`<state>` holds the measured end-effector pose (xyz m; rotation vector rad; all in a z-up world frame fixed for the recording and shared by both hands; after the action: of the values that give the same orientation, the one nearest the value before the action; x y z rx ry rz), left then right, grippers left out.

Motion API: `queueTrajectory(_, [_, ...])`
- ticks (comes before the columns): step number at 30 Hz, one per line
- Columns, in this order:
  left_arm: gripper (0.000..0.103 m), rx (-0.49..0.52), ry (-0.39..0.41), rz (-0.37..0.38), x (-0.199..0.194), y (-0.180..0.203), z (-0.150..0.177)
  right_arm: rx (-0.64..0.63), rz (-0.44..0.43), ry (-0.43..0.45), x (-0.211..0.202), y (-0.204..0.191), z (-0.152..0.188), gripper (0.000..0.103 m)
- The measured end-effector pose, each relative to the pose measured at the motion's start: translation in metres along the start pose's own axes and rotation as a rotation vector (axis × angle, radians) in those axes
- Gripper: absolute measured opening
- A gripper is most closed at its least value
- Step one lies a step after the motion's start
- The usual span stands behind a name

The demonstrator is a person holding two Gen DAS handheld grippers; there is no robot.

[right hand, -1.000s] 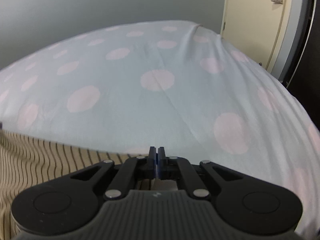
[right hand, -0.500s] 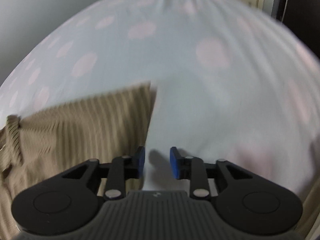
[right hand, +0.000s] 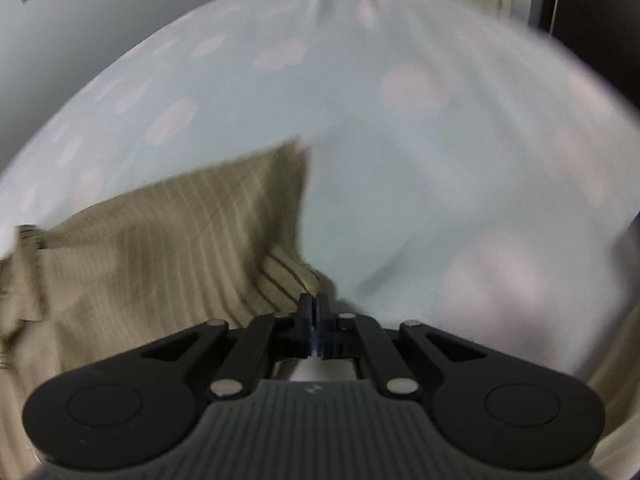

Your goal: Fold clothes

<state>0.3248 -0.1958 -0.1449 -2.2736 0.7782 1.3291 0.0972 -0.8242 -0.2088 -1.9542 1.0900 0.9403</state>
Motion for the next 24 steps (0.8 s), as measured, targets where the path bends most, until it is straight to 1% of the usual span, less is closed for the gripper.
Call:
queueTrajectory(2, [0.053,-0.023,-0.01,-0.008,-0.001,-0.007,0.004,-0.045,0.033,0.026,-0.003,0.002,-0.007,0.002])
queueTrajectory(4, [0.053,-0.041,-0.023,-0.008,-0.002,-0.015,0.011,-0.062,0.044,0.015,0.0,0.0,-0.006,0.003])
queueTrajectory(6, [0.053,-0.053,-0.031,-0.005,-0.006,-0.021,0.017,-0.104,0.102,0.013,0.003,-0.004,-0.006,0.011])
queueTrajectory(7, [0.053,-0.058,-0.028,-0.004,-0.009,-0.024,0.02,-0.113,0.114,0.017,0.001,-0.005,-0.006,0.012])
queueTrajectory(10, [0.053,-0.086,-0.022,-0.005,-0.014,-0.036,0.029,-0.12,0.053,0.049,-0.023,-0.013,-0.001,0.013])
queueTrajectory(11, [0.053,-0.097,-0.019,-0.003,-0.014,-0.04,0.032,-0.13,0.024,0.06,-0.033,-0.018,0.004,0.016])
queueTrajectory(12, [0.053,-0.109,-0.015,0.0,-0.012,-0.042,0.034,-0.149,-0.015,0.073,-0.046,-0.024,0.013,0.021])
queueTrajectory(14, [0.053,-0.141,-0.003,0.022,-0.007,-0.044,0.036,-0.192,-0.099,0.089,-0.069,-0.042,0.034,0.028])
queueTrajectory(16, [0.053,-0.172,0.011,0.042,-0.001,-0.047,0.038,-0.248,-0.178,0.092,-0.088,-0.062,0.064,0.029])
queueTrajectory(18, [0.053,-0.193,0.03,0.029,0.009,-0.048,0.038,-0.294,-0.227,0.093,-0.101,-0.08,0.097,0.029])
queueTrajectory(20, [0.053,-0.235,0.048,0.006,0.02,-0.05,0.039,-0.313,-0.269,0.082,-0.109,-0.095,0.13,0.029])
queueTrajectory(23, [0.053,-0.34,0.066,0.056,0.037,-0.049,0.041,-0.319,-0.329,0.061,-0.117,-0.114,0.179,0.029])
queueTrajectory(24, [0.053,-0.367,0.066,0.07,0.043,-0.047,0.043,-0.308,-0.342,0.05,-0.118,-0.12,0.192,0.031])
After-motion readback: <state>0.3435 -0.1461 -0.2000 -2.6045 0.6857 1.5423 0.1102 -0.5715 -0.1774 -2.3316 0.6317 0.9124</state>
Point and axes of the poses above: each gripper's, at about its wrist camera, not at the fingertips, and x roughly the way its jaws point, y to its right, z to its underside, the point moved 7 cm from there along x, roughly the way its jaws point, and after that the axes turned 3 degrees about -z, right-handed, at the moved point
